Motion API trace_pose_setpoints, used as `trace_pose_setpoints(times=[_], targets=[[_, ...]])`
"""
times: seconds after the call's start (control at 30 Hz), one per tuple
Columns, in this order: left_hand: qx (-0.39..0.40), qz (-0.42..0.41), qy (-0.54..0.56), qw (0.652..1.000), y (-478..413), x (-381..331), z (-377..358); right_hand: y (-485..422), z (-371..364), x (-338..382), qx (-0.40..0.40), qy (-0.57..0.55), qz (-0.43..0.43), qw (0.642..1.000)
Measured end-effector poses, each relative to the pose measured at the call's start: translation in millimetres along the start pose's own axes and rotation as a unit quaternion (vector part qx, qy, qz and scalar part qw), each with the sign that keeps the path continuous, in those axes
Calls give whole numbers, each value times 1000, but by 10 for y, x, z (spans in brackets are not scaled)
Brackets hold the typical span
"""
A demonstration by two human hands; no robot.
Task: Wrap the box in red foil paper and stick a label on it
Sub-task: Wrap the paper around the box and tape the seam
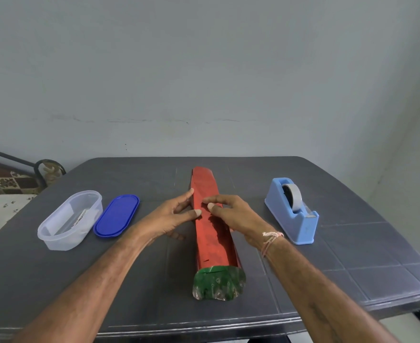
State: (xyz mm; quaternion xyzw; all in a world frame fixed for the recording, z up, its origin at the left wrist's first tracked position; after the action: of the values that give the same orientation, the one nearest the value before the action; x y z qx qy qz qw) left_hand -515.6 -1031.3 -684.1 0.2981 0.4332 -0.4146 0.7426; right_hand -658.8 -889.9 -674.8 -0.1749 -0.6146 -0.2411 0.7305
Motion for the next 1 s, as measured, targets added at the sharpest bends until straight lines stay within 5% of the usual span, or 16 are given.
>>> trace_pose_setpoints(times=[0.7,1.0], targets=[[-84,2,-29,996,27,-71,-175,94,112,70,13,-88,-34,995],[-146,-47,-188,970,-292,-337,-540,185,498,-145,-36,-218,-91,971]])
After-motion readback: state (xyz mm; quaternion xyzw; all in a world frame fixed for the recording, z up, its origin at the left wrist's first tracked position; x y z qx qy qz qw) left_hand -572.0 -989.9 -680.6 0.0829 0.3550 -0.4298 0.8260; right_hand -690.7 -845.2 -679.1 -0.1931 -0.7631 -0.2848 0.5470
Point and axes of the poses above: each hand's wrist, its own y-axis away from the middle knuckle, its own z-axis out of the back of the hand, x = y × z, the point moved 1 cm from there along -y, towards the middle knuckle, and after that the axes turned 15 degrees about -y, right-handed, at the moved point
